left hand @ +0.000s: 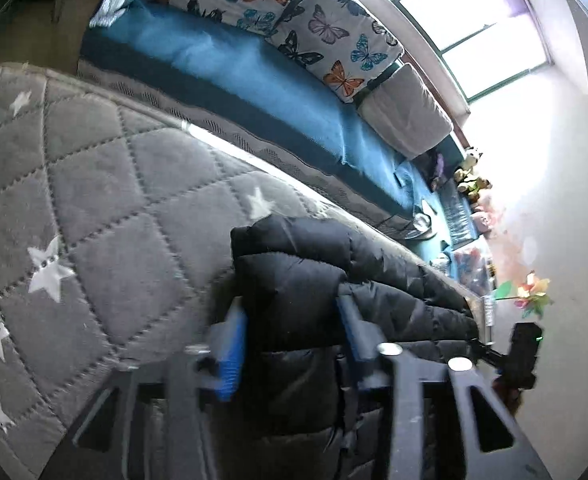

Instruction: Fold large clothes

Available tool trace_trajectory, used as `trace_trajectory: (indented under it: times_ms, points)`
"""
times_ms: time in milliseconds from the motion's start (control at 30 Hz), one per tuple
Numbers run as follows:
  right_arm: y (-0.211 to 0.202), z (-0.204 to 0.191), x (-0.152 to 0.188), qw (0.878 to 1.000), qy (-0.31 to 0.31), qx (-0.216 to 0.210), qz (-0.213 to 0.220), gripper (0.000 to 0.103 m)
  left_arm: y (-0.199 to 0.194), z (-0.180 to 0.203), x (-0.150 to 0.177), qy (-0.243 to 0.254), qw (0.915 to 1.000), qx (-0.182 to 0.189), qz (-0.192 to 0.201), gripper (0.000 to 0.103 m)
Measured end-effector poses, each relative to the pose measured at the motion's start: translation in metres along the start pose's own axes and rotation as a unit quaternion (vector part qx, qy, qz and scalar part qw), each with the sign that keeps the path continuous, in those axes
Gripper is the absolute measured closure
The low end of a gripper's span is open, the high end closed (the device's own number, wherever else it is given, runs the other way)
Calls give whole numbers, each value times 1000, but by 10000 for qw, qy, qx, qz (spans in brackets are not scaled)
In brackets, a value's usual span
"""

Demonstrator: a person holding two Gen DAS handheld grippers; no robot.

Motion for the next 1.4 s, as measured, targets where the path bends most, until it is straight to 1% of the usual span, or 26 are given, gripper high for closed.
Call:
trace_trajectory:
  times_ms: [33,67,100,133,300,400,467,533,567,667,700,733,800,833,867,900,1000,1033,1100,1167,1200,1333,1367,1400]
  points:
    - [-3,-2,1,10000,-9,-18,39,73,0,9,2,193,9997,-160,54,81]
    - [-8,-6,2,9999,-19,-52,85,78,-2,17,3,321,9991,-267,120,85]
    - [-15,-12,2,9998,-85,-74,139,80,-5,23,6,393,9987,-282,168,89]
    - [-24,-19,2,9996,-165,-88,229,81,-13,33,8,495,9982,-240,253,90]
    - [-71,-59,11,9969,-622,-98,469,84,-63,82,16,693,9959,-20,583,91]
    - [-106,-88,28,9930,-1023,-14,597,85,-103,111,30,842,9934,120,772,92]
    - [-132,-107,44,9895,-1256,50,715,85,-135,128,46,946,9909,244,925,92]
    - [-155,-123,62,9861,-1438,90,821,85,-166,137,60,1030,9887,370,1021,92]
    - [-166,-130,71,9842,-1534,133,870,85,-185,145,74,1105,9870,396,1099,92]
    - [-197,-150,99,9780,-1794,242,1035,85,-234,150,112,1199,9834,531,1251,92]
    - [-208,-156,111,9764,-1856,239,1077,85,-249,149,126,1228,9824,564,1292,92]
    - [-212,-161,114,9750,-1908,269,1106,85,-263,148,141,1269,9810,615,1331,92]
    - [-228,-170,140,9698,-2089,347,1211,85,-290,143,170,1298,9793,673,1403,92]
    - [-232,-174,151,9672,-2176,374,1253,85,-302,140,188,1314,9784,707,1431,92]
    - [-231,-177,154,9659,-2214,407,1276,85,-314,136,207,1325,9775,724,1470,92]
    - [-234,-179,169,9647,-2257,400,1296,85,-325,129,226,1315,9775,741,1476,92]
    - [-238,-182,195,9600,-2418,486,1327,85,-346,111,274,1235,9778,804,1492,92]
    - [-239,-181,210,9584,-2463,488,1355,85,-352,104,293,1207,9776,830,1513,92]
    - [-240,-184,226,9573,-2484,516,1383,85,-359,92,326,1186,9773,806,1561,92]
    - [-238,-180,251,9558,-2544,510,1383,85,-364,79,360,1130,9772,825,1597,92]
    - [-236,-179,256,9560,-2547,516,1362,85,-364,72,375,1097,9775,805,1609,92]
    - [-224,-172,301,9521,-2700,600,1308,85,-357,43,433,862,9808,853,1524,92]
    - [-220,-168,312,9541,-2644,542,1296,84,-354,39,441,830,9814,847,1508,92]
    - [-216,-164,317,9546,-2629,573,1279,84,-351,32,453,794,9823,823,1486,92]
Point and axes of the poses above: each gripper's, at about its wrist camera, not at the fingertips, and y roughly the way its jaws point, z to its right, x to its underside, the point moved 5 cm from there along y, roughly the way its jaws point, and after that the axes turned 4 degrees about x, right-handed, at the moved point
